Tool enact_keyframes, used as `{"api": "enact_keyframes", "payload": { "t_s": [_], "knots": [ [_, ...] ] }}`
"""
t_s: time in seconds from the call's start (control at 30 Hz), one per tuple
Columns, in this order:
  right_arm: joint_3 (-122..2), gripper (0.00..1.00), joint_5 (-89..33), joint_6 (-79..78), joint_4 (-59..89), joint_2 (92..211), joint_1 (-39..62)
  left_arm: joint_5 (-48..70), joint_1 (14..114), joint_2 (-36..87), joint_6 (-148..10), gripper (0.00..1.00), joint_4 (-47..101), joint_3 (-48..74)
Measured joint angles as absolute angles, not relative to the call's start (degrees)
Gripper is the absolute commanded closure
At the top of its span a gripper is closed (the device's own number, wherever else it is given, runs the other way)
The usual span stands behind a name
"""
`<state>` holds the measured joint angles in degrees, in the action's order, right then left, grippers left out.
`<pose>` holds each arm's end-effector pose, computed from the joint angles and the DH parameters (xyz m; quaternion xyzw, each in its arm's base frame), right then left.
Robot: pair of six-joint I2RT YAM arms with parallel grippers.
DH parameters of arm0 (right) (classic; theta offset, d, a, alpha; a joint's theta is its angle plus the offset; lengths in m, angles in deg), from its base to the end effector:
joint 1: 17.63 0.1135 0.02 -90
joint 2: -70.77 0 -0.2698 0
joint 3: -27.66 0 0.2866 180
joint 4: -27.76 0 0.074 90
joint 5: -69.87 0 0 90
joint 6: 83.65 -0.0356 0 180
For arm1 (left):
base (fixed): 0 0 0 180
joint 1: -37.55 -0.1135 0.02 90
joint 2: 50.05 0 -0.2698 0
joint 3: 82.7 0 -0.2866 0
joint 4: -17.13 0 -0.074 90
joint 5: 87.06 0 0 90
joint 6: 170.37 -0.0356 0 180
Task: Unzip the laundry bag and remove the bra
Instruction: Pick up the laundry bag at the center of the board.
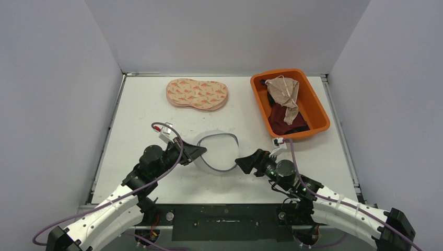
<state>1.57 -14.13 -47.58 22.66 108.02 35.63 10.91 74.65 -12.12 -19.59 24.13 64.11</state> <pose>0.1175 0.1512 0.1907 0.0361 0.7987 0.4574 0.3893 0.1564 -0.1244 0.2334 -0.1159 0.7664 -0.5101 0.3729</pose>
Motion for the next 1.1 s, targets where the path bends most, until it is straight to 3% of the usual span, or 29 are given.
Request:
{"api": "enact_keyframes", "payload": {
  "t_s": [0.33,0.5,0.73,0.9,0.97,1.1],
  "knots": [
    [9.14,0.14,-21.85,-55.62,42.57,108.15,31.71,14.18,74.45,-13.87,-11.44,1.0,14.34,66.16],
    [9.6,0.2,-22.72,-58.16,50.59,109.6,30.47,14.82,74.45,-13.98,-10.02,1.0,13.32,66.36],
    [9.57,0.42,-25.24,-61.04,59.31,119.65,29.53,15.26,74.45,-14.3,-8.86,1.0,12.13,67.34],
    [9.38,0.74,-27.16,-62.03,62.57,124.76,29.53,15.32,74.45,-14.5,-8.69,1.0,12.07,68.24],
    [8.74,0.91,-27.51,-61.59,62.05,124.52,29.53,15.39,74.45,-14.72,-8.79,1.0,12.18,68.48],
    [3.04,0.95,-27.27,-57.11,50.94,120.42,29.55,14.67,74.39,-15.77,-10.32,1.0,14.17,68.81]
  ]
}}
